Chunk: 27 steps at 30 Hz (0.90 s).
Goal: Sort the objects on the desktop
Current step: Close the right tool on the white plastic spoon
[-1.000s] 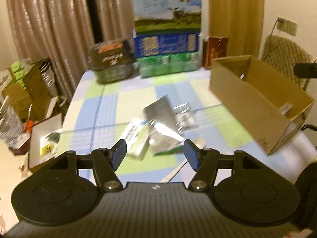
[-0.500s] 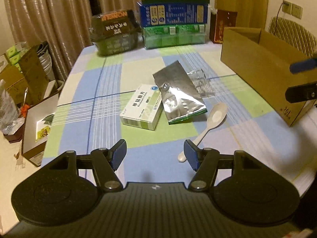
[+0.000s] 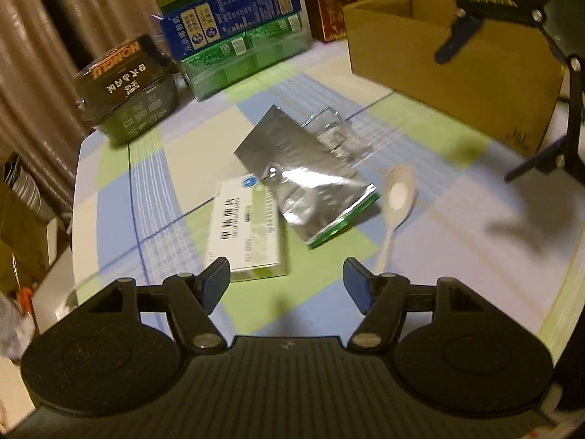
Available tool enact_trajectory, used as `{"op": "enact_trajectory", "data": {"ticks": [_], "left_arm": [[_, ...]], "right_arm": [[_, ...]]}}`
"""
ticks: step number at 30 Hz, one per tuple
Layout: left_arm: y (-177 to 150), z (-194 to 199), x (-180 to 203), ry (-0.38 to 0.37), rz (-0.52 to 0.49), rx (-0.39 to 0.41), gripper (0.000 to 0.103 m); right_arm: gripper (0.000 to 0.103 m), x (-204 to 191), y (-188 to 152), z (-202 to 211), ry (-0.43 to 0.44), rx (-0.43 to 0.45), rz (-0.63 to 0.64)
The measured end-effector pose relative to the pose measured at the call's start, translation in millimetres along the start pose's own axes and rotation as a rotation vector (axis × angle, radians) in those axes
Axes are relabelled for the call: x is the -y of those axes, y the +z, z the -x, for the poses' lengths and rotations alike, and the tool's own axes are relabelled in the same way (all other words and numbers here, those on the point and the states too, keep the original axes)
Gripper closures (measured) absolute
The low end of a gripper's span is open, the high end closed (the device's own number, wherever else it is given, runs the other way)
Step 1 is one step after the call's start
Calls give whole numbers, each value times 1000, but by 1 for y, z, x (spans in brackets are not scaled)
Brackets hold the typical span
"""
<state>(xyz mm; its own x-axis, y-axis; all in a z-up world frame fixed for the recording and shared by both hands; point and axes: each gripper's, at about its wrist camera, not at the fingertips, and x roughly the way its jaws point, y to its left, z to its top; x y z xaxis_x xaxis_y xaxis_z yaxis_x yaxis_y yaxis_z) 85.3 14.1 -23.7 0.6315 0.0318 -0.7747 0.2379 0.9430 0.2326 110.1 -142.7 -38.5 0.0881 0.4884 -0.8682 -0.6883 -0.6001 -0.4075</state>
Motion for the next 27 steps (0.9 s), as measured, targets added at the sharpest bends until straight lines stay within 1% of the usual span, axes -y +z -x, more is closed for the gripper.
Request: {"op": "enact_trajectory", "data": {"ticks": [2, 5, 6, 9, 12, 15, 18, 21, 23, 24, 27], "left_arm": [[1, -8, -11, 5, -27, -27, 37], [1, -20, -25, 2, -37, -53, 35], [1, -24, -29, -3, -40, -59, 34], [2, -37, -35, -15, -59, -71, 31], [2, -48, -38, -31, -69, -73, 29], [4, -60, -38, -51, -74, -68, 28], [7, -71, -39, -71, -71, -66, 28], [10, -82, -42, -86, -62, -65, 28], [13, -88, -45, -89, -60, -67, 28], [14, -92, -46, -95, -53, -69, 28], [15, -103, -50, -113, -28, -86, 28]], "right_arm": [[13, 4, 1, -16, 49, -23, 71], [22, 4, 3, -38, 123, -66, 177], [26, 4, 4, -44, 146, -81, 205], [34, 6, 4, -63, 173, -114, 270], [40, 15, 7, -78, 203, -117, 272], [48, 19, 10, -89, 222, -127, 304], [50, 22, 12, -100, 243, -137, 325], [54, 30, 16, -104, 256, -125, 308], [61, 36, 18, -106, 282, -132, 295], [68, 38, 19, -107, 294, -137, 287], [74, 43, 19, -109, 305, -150, 275]]}}
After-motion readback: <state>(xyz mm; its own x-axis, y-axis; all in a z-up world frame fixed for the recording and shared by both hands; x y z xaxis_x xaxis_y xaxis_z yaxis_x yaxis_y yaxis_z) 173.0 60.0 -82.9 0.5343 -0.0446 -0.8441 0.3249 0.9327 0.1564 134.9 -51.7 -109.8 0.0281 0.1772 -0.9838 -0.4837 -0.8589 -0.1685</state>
